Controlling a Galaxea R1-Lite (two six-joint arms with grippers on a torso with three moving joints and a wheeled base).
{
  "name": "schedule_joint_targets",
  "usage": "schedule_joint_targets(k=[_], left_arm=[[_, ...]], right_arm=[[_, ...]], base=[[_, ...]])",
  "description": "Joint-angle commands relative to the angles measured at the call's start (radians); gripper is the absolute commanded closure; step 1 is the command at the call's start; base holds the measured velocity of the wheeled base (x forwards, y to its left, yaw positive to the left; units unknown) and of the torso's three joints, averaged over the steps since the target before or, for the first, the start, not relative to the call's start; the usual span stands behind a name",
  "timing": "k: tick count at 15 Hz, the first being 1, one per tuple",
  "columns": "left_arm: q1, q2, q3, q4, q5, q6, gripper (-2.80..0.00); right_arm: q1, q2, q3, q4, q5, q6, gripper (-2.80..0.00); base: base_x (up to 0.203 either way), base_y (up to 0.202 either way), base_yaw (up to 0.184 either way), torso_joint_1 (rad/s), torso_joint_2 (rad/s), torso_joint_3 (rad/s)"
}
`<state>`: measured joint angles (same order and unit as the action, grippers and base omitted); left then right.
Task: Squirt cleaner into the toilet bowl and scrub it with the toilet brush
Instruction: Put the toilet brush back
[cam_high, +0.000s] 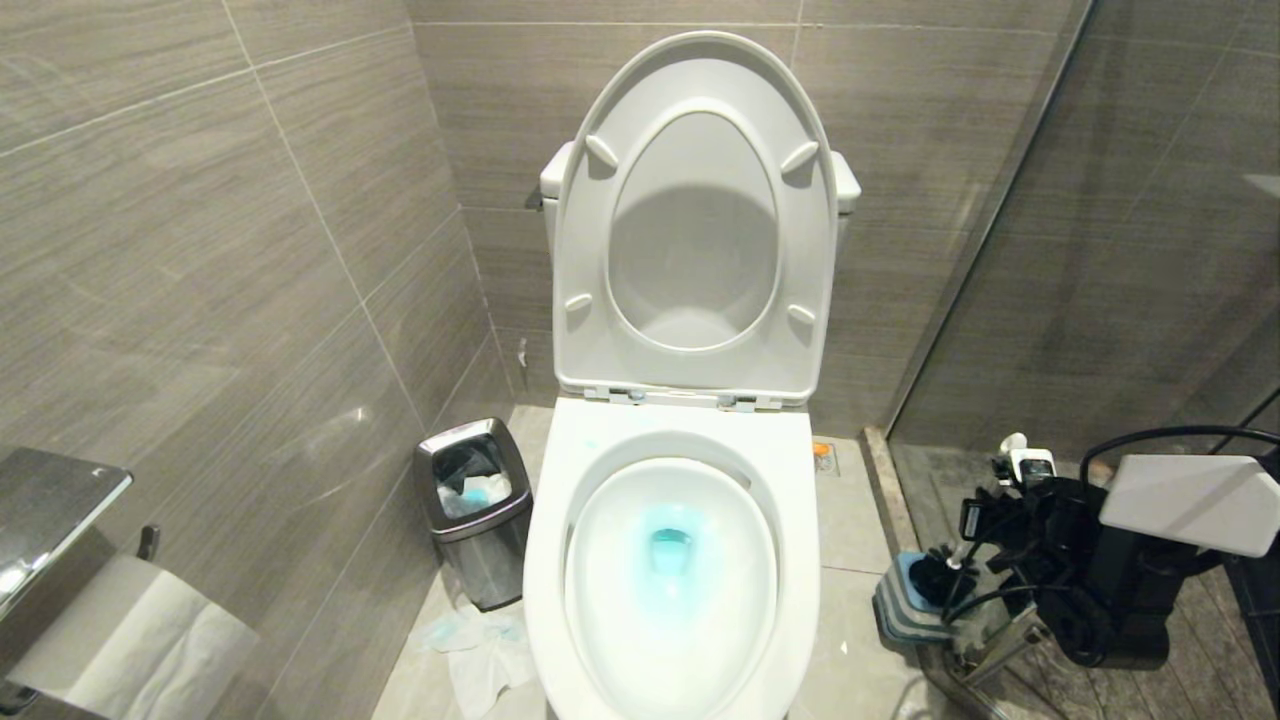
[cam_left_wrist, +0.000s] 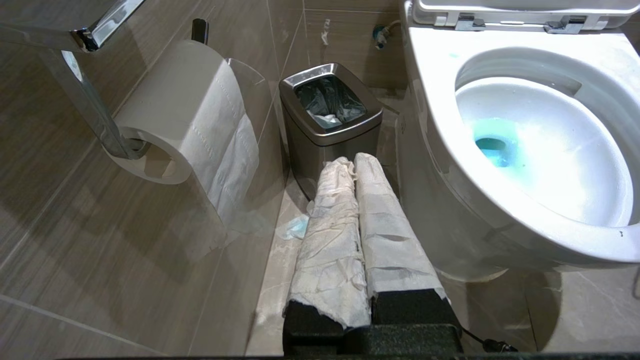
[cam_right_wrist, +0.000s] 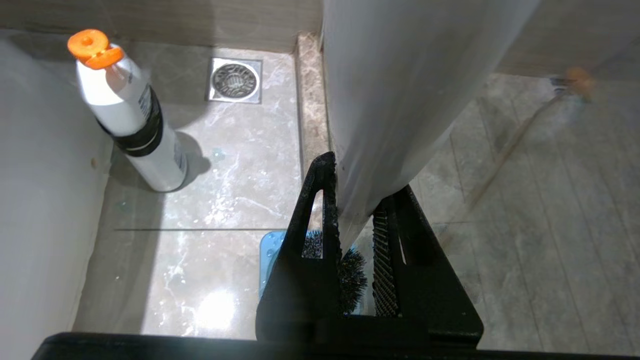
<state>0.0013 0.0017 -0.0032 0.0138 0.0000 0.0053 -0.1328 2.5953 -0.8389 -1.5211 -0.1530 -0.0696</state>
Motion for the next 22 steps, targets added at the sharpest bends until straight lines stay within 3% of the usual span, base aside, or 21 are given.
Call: schedule_joint_targets(k=[1,22], left_arm=[[0.000,0.001,0.000,0.000,0.000,-0.001,0.00],[0.000,0.001,0.000,0.000,0.000,0.004,0.00]], right_arm=[[0.001,0.000,0.004,-0.009,0.022,-0.001,0.00],[-0.007,0.000,-0.005,-0.009,0.081,0.004,0.00]], base=[[0.000,0.000,0.000,0.000,0.00,0.000],[0.000,0.000,0.000,0.000,0.00,0.000]])
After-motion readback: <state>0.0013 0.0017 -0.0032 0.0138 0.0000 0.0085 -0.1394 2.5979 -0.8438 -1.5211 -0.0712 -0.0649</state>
